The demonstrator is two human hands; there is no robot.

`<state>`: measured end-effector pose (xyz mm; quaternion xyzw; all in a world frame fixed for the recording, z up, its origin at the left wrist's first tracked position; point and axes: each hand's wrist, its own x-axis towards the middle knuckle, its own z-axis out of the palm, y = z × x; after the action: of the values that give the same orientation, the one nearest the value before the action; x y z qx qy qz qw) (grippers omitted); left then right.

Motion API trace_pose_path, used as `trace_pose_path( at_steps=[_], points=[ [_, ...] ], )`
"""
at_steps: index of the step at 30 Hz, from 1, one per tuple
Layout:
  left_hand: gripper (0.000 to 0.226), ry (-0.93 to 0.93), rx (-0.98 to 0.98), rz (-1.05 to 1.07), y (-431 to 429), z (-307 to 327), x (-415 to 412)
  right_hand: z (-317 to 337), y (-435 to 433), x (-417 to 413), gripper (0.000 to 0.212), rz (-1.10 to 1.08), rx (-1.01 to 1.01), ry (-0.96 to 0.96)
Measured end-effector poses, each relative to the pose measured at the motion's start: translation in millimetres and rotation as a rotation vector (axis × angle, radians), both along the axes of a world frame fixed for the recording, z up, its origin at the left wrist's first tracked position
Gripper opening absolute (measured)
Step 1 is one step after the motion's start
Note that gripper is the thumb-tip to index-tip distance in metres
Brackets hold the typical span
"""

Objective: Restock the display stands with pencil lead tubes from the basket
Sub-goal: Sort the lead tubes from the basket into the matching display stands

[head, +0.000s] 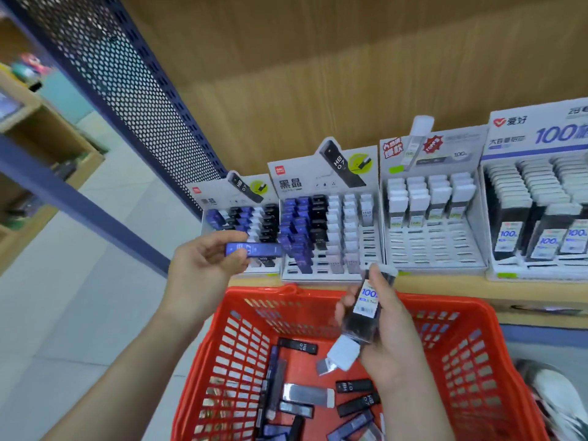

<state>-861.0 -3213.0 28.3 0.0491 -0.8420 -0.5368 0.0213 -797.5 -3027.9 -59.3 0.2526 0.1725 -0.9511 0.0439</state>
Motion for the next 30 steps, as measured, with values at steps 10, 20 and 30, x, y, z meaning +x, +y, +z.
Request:
trace_pose_path(
  at_steps=[10, 20, 30],
  points=[
    [0.02, 0.141, -0.544, -0.164, -5.9, -42.4, -29.2, -10.9, -24.7, -5.6, 0.024, 0.004, 0.112, -0.055],
    [0.024, 0.243, -0.611, -0.162, -28.9, -47.6, -51.1, -12.5, -23.1, -4.1, 0.038, -0.023, 0.181, -0.021],
    [0.022, 0.211, -0.789, -0.048, -101.0, -28.4, -95.3, 15.7, -47.9, -20.7, 0.057, 0.213, 0.48, 0.115]
  ],
)
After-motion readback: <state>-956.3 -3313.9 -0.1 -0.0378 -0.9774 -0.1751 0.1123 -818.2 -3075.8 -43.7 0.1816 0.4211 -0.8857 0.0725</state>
